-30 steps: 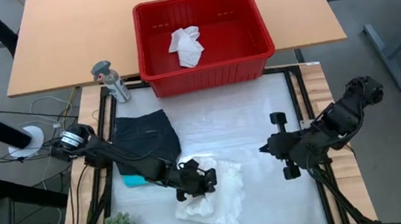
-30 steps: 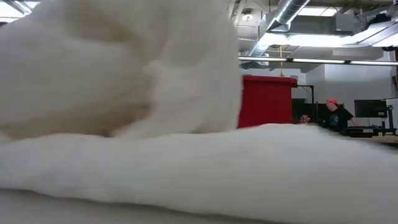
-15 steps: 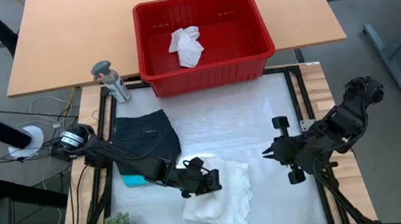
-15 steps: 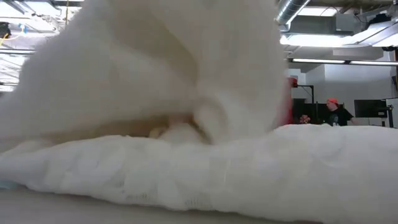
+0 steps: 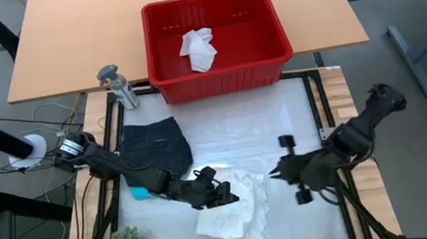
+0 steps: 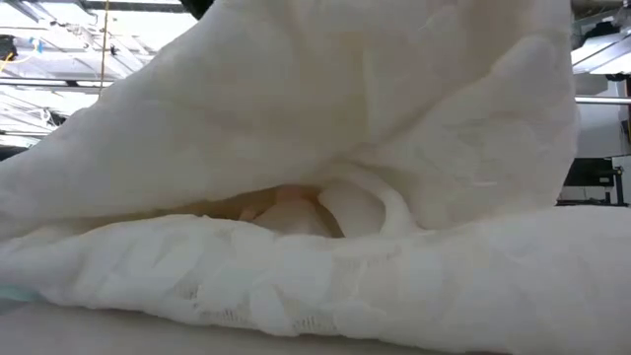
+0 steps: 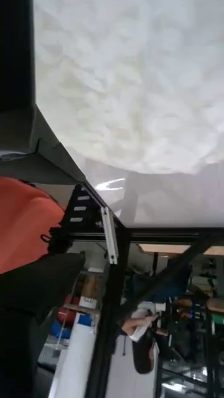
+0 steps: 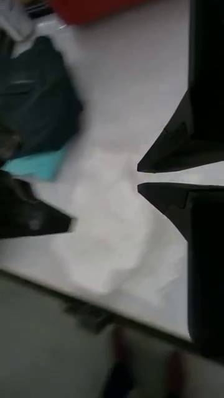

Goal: Fold laundry
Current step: Fold the white dress

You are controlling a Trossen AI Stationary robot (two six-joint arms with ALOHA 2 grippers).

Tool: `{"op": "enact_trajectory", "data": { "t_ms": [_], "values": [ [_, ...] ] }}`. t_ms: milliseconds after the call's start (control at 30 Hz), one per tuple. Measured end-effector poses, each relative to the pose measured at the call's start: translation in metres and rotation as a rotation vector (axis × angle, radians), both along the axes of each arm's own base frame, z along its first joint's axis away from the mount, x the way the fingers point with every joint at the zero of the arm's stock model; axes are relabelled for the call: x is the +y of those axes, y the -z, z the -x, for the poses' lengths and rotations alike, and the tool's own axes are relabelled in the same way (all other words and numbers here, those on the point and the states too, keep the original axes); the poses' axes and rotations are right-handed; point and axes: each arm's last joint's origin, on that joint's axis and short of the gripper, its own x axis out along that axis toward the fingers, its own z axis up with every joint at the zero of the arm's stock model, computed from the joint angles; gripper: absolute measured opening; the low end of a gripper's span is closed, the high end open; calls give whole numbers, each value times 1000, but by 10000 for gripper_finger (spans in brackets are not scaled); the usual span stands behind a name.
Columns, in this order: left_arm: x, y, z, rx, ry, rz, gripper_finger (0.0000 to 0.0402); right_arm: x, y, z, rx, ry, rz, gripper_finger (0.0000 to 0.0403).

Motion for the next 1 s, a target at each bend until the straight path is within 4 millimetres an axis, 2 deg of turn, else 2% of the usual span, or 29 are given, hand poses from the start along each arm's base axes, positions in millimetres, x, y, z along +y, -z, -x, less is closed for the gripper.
{"op": "enact_trajectory", "data": {
  "t_ms": [133, 200, 367, 467, 567, 700, 800, 900, 1000],
  "values": [
    [-11, -5, 10, 9, 3, -24, 177, 9, 17, -27, -121, -49, -118, 64],
    [-12, -7, 17, 35, 2, -48, 177, 11, 31, -40, -121, -54, -143, 63],
    [-11, -15, 34, 79, -18, -115, 177, -2, 72, -61, 81, 42, -211, 81],
    [-6, -22, 45, 111, -19, -159, 177, -11, 92, -66, 244, 116, -299, 116],
    [0, -31, 55, 120, -6, -211, 177, -10, 103, -61, 393, 178, -450, 160],
    [11, -46, 72, 128, 20, -308, 177, 3, 110, -53, 442, 398, -612, 213],
    [23, -60, 90, 136, 52, -392, 177, 10, 112, -56, 374, 590, -709, 241],
    [37, -75, 108, 126, 74, -459, 177, 18, 121, -63, 295, 747, -772, 249],
    [51, -90, 126, 103, 73, -510, 177, 26, 139, -76, 251, 880, -816, 249]
  ]
}}
